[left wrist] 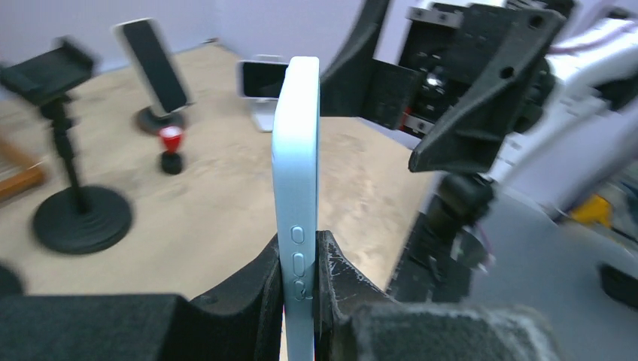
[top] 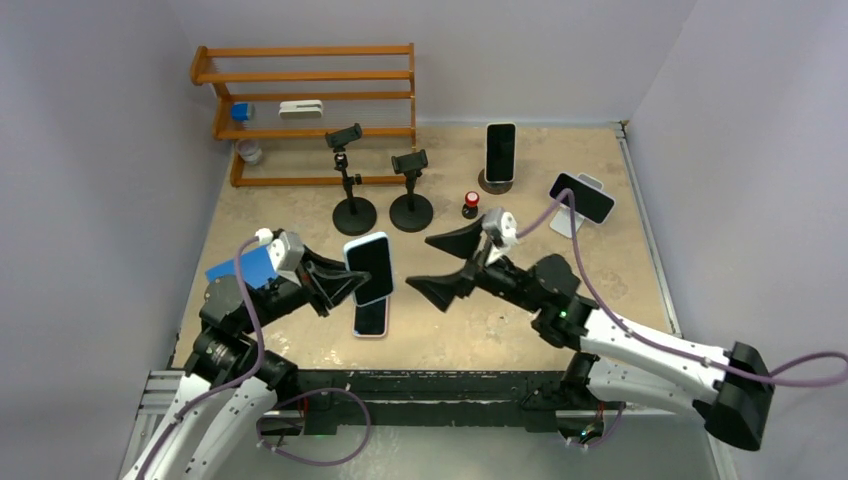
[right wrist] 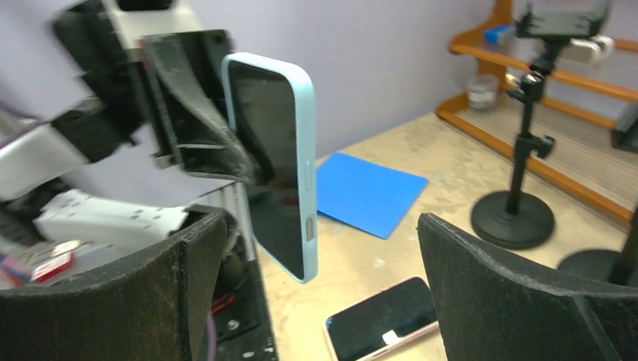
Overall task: Remove the phone from the phone stand
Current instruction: Place the phone at the center of the board.
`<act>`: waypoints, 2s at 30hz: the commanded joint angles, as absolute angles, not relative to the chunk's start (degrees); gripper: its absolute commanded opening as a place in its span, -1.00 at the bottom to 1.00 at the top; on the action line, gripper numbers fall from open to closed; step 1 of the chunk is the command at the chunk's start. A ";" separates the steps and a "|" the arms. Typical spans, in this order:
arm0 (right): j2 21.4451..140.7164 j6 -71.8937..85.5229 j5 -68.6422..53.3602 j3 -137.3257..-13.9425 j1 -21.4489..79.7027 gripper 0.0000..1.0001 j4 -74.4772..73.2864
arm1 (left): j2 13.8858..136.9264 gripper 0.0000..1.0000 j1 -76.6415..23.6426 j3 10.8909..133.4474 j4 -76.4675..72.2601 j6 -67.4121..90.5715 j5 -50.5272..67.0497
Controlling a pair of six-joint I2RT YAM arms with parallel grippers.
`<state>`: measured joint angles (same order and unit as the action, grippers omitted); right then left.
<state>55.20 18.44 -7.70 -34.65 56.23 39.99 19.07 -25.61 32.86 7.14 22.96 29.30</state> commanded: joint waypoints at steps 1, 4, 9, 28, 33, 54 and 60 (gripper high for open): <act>47.50 19.65 -17.07 -31.32 56.25 0.98 43.49 | 21.76 -1.00 -25.49 32.46 -9.57 25.63 49.50; 43.84 21.60 -17.02 -28.57 56.25 0.97 43.83 | 23.84 -1.00 -25.49 31.05 -16.03 29.83 55.70; 42.95 24.21 -20.85 -26.28 56.32 0.96 48.67 | 27.24 -1.00 -25.49 28.47 -26.70 36.94 60.37; 56.73 33.10 -29.96 -27.70 56.87 0.49 63.56 | 34.24 -1.00 -25.49 29.53 -34.02 42.36 62.81; 59.40 33.62 -28.49 -28.95 57.43 0.17 63.63 | 34.95 -1.00 -25.49 29.42 -33.81 42.46 62.31; 63.43 32.77 -25.61 -31.74 59.85 -0.51 62.16 | 33.62 -1.00 -25.49 29.91 -29.15 39.77 59.86; 61.29 31.12 -24.64 -31.20 59.84 -1.00 58.61 | 33.09 -1.00 -25.49 30.06 -28.15 39.29 59.06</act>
